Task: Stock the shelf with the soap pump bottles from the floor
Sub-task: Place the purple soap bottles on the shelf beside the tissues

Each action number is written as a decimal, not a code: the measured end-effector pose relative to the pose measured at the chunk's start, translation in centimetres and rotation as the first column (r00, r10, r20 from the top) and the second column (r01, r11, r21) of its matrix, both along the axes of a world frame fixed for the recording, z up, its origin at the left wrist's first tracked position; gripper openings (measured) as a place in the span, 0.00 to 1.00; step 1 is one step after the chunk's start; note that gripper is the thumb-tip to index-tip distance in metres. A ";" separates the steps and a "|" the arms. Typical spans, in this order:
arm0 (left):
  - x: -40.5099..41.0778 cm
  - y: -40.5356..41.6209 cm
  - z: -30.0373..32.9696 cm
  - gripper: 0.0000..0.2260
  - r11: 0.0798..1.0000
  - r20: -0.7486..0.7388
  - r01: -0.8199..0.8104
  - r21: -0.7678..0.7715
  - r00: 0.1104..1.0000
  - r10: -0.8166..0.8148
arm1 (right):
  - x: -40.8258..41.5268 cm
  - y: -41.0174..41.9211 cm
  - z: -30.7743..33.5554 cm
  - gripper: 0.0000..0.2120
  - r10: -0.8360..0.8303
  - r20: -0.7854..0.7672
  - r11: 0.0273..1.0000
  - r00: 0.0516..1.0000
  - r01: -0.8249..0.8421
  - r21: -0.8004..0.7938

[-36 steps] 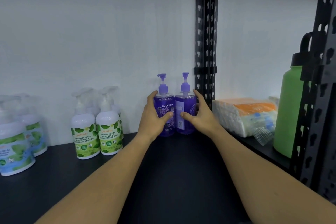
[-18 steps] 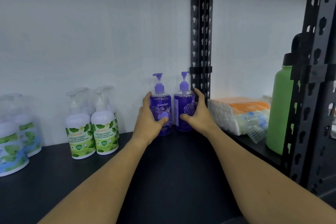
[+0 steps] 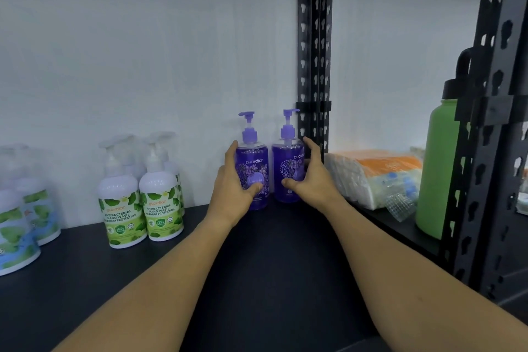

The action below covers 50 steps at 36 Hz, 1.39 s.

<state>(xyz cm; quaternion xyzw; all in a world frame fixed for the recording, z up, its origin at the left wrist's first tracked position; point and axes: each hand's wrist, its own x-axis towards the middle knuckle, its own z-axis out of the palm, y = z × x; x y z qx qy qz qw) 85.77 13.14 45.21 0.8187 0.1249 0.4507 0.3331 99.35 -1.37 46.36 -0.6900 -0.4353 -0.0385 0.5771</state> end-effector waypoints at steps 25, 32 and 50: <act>-0.1 -0.1 0.1 0.45 0.999 -0.005 0.031 0.027 1.000 -0.031 | -0.8 0.3 -0.4 0.52 -0.033 0.072 0.999 0.997 0.035 -0.017; -0.2 -0.4 0.0 0.45 0.999 -0.010 0.035 0.013 0.999 -0.035 | -1.3 -0.3 -0.2 0.52 0.012 0.067 0.998 0.998 -0.008 -0.060; -0.3 -1.0 -0.1 0.45 1.000 -0.012 -0.014 0.000 1.000 0.014 | -1.9 -0.2 -0.4 0.56 -0.100 0.104 0.987 0.990 0.112 -0.118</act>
